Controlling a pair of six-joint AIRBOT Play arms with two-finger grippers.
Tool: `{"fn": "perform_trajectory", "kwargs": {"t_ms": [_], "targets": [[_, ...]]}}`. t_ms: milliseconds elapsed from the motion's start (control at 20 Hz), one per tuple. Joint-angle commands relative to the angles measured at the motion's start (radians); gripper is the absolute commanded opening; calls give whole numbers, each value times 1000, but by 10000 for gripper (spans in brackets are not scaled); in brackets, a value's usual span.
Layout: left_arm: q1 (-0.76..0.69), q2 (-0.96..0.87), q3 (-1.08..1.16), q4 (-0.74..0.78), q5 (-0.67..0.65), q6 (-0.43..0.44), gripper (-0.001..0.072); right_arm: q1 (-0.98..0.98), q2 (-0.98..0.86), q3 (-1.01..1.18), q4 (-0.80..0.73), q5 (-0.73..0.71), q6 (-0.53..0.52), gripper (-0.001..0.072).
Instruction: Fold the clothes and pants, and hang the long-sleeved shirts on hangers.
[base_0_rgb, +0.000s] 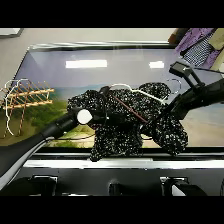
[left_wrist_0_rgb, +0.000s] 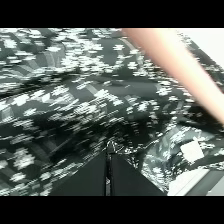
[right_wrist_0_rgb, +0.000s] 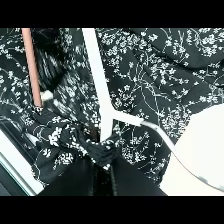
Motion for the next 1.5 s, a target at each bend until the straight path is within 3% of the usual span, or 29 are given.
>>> {"fn": "perform_trajectory", "kwargs": {"t_ms": [0,250,500,800,850,950,1050,1150,1300,1450], "targets": [[79,56,1,54,-81,6,22,0,1,0,4,19,10,38],[167,97,0,72,-144,25,22,0,1,0,71,-8,19,38],[156,0,1,58,-127,26,22,0,-8,0,72,-98,73,38],[153,-98,1,-88,-74,108,36,68,-75,0,45,-105,94,38],[154,-100,1,-88,-74,108,105,93,-85,0,26,-125,111,38],[171,-90,1,-90,-103,109,414,134,-96,0,-5,-186,171,38],[214,-63,1,-89,-175,130,425,149,-96,0,-23,-219,182,38],[264,-17,0,-82,-241,130,541,148,-95,0,-40,-217,189,38],[261,37,-9,-79,-296,114,541,148,-95,0,-51,-217,196,38],[168,18,-31,-80,-248,48,539,148,-95,0,-53,-197,196,39]]}}
